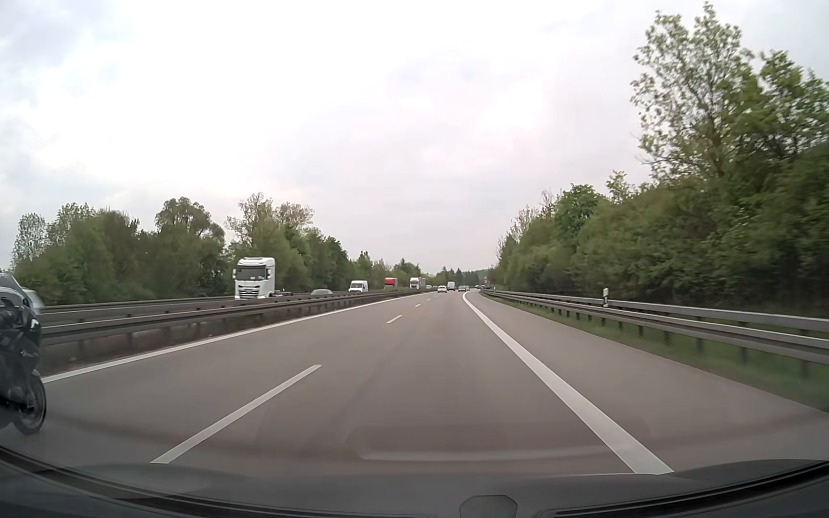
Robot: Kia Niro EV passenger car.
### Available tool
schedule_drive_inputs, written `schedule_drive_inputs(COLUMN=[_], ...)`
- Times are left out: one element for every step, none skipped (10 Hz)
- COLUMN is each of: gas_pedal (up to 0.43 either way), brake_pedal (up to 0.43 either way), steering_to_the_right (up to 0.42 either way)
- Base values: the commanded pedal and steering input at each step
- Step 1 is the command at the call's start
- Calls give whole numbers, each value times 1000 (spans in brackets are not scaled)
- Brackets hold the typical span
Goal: Follow the waypoints while adhering to traffic rules and regulations
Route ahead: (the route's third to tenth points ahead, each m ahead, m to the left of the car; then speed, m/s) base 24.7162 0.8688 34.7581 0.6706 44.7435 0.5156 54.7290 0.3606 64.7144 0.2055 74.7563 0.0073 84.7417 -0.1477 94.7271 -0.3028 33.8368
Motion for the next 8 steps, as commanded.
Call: schedule_drive_inputs(gas_pedal=[287, 299, 311, 331, 331, 331, 331, 331], brake_pedal=[0, 0, 0, 0, 0, 0, 0, 0], steering_to_the_right=[0, 1, 0, 1, 0, 0, 1, 0])
